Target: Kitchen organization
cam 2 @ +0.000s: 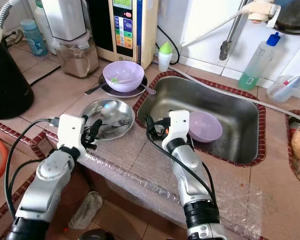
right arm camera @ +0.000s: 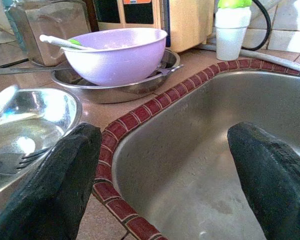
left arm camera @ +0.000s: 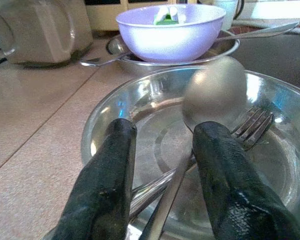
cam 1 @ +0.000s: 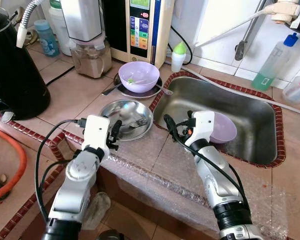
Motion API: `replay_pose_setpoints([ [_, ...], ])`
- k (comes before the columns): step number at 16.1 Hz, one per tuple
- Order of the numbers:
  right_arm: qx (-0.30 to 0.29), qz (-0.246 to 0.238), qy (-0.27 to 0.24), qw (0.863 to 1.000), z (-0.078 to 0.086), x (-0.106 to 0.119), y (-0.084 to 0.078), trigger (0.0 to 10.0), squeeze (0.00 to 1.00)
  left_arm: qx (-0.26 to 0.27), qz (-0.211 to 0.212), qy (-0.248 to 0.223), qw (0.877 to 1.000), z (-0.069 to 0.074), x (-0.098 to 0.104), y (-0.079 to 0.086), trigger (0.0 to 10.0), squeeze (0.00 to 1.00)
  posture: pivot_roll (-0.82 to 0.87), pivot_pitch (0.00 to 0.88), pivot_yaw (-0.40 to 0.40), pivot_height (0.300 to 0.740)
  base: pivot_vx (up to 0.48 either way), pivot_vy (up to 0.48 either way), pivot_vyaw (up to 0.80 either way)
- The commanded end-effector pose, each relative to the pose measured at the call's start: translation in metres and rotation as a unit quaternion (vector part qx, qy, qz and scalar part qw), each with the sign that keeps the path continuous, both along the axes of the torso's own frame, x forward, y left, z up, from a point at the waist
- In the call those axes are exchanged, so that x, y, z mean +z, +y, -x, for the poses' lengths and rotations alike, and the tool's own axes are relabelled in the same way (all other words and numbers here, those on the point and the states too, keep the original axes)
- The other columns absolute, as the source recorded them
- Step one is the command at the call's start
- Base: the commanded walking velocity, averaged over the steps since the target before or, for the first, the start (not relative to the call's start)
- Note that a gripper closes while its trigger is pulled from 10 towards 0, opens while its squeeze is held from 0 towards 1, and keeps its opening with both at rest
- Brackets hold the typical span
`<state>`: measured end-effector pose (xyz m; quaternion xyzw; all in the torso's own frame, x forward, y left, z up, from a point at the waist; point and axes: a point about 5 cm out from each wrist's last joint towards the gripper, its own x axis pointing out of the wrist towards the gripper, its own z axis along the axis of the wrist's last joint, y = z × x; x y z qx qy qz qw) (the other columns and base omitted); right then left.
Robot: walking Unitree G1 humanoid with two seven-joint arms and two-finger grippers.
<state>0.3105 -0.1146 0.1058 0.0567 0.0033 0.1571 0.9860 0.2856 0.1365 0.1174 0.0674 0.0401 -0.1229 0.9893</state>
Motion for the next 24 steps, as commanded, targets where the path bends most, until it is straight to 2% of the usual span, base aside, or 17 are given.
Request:
replay_pose_setpoints([
  [1,-0.006,0.0,-0.001,1.0,-0.001,0.001,-0.002,10.0,0.0,-0.008,-0.003,0.018,1.0,-0.003,0.001,-0.002,10.0,0.0,0.07,0.0,-0.009,0.74,0.0,0.0,0.0],
  [3,-0.007,0.001,0.0,1.0,-0.001,0.001,-0.002,10.0,0.0,-0.025,-0.002,0.024,0.999,-0.007,0.008,-0.003,10.0,0.0,0.07,0.0,-0.011,0.74,0.0,0.0,0.0],
  [4,-0.006,0.001,-0.001,1.0,-0.002,0.002,-0.002,10.0,0.0,-0.041,0.004,0.036,0.999,-0.011,0.012,-0.005,0.0,0.0,0.06,0.0,-0.011,0.74,0.0,0.0,0.0],
  [10,-0.013,0.002,-0.007,1.0,-0.003,0.005,-0.004,10.0,0.0,-0.075,-0.021,0.069,0.995,-0.016,0.015,-0.009,0.0,0.0,0.05,0.0,0.006,0.74,0.0,0.0,0.0],
  [13,-0.015,0.0,-0.008,1.0,-0.001,0.005,-0.004,10.0,0.0,-0.082,-0.019,0.053,0.995,-0.019,0.027,-0.012,0.0,0.0,0.05,0.0,0.01,0.74,0.0,0.0,0.0],
  [15,-0.016,0.0,-0.008,1.0,-0.001,0.006,-0.004,10.0,0.0,-0.096,-0.038,0.03,0.994,-0.018,0.038,-0.014,0.0,0.0,0.05,0.0,0.009,0.74,0.0,0.0,0.0],
  [16,-0.016,0.0,-0.009,1.0,-0.001,0.006,-0.005,10.0,0.0,-0.093,-0.051,0.028,0.994,-0.017,0.038,-0.013,2.6,0.0,0.05,0.0,0.01,0.74,0.0,0.0,0.0],
  [17,-0.017,0.001,-0.008,1.0,0.0,0.006,-0.006,10.0,0.0,-0.1,-0.049,0.032,0.993,-0.015,0.037,-0.013,10.0,0.0,0.05,0.0,0.008,0.74,0.0,0.0,0.0],
  [18,-0.017,0.003,-0.006,1.0,0.0,0.005,-0.007,10.0,0.0,-0.097,-0.041,0.037,0.994,-0.011,0.035,-0.009,10.0,1.0,0.05,0.004,0.006,0.74,0.0,0.0,0.0],
  [22,-0.018,0.008,0.0,1.0,0.003,0.001,-0.011,10.0,0.0,-0.107,-0.039,0.045,0.992,-0.004,0.037,-0.004,10.0,1.0,0.05,0.005,0.002,0.74,0.0,0.0,0.0],
  [24,-0.018,0.009,0.002,1.0,0.003,0.0,-0.01,10.0,0.0,-0.117,-0.05,0.051,0.991,-0.001,0.036,-0.003,10.0,1.0,0.05,0.002,0.005,0.74,0.0,0.0,0.0],
])
